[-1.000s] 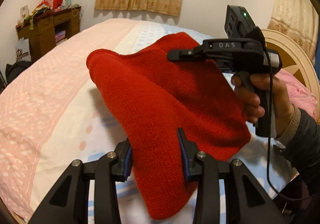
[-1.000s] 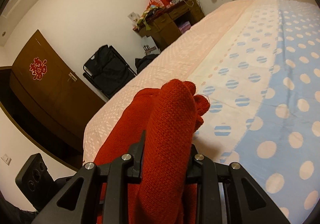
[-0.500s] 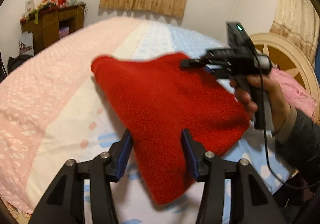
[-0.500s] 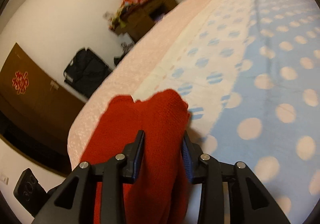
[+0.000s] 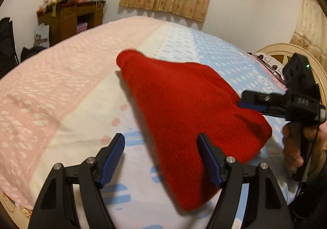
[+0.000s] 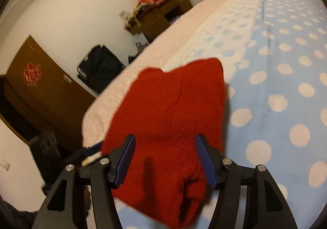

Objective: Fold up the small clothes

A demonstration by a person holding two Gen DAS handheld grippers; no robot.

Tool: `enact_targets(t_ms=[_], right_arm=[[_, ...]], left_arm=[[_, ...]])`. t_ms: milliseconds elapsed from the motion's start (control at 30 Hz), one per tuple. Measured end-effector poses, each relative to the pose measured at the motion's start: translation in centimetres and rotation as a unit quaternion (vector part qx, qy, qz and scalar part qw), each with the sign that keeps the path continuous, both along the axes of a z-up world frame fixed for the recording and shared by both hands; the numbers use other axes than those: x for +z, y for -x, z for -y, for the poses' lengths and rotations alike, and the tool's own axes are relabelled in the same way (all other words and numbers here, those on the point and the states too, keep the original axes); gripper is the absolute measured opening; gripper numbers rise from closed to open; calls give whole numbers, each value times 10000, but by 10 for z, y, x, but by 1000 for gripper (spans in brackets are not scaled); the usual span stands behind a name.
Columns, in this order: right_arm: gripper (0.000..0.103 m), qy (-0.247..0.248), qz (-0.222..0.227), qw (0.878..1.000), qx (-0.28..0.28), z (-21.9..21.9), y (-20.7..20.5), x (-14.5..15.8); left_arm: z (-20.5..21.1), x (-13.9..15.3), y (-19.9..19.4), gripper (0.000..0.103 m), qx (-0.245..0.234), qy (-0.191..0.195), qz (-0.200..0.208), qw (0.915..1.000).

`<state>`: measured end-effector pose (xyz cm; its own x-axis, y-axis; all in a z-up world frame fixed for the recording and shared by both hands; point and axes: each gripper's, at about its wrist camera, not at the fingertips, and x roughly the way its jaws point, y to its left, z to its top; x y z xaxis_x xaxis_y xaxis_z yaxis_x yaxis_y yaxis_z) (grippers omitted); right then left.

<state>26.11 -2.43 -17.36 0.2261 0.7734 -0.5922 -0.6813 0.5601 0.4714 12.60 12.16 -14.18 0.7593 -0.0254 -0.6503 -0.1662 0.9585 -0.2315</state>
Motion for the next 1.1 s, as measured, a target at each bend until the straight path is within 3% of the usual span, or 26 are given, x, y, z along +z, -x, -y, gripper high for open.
enact_targets(t_ms=[67, 167, 233, 300, 733, 1100], right_arm=[[62, 150, 483, 9987, -110, 2, 19, 18], [62, 431, 1291, 9902, -318, 2, 50, 40], [63, 859, 2008, 9731, -727, -1, 75, 52], [67, 986, 2368, 9612, -1017, 2, 90, 56], [71, 807, 2618, 9539, -1227, 26, 136, 83], [71, 810, 2649, 9531, -1216, 32, 146, 87]], left_arm=[[2, 8, 2, 79, 43, -137, 64, 9999], [4, 21, 14, 92, 224, -420, 251, 9986], [7, 26, 21, 99, 335, -570, 371, 9971], [6, 32, 22, 99, 359, -632, 492, 9961], [10, 65, 34, 102, 287, -597, 925, 9935], [16, 68, 36, 102, 260, -650, 997, 9926]])
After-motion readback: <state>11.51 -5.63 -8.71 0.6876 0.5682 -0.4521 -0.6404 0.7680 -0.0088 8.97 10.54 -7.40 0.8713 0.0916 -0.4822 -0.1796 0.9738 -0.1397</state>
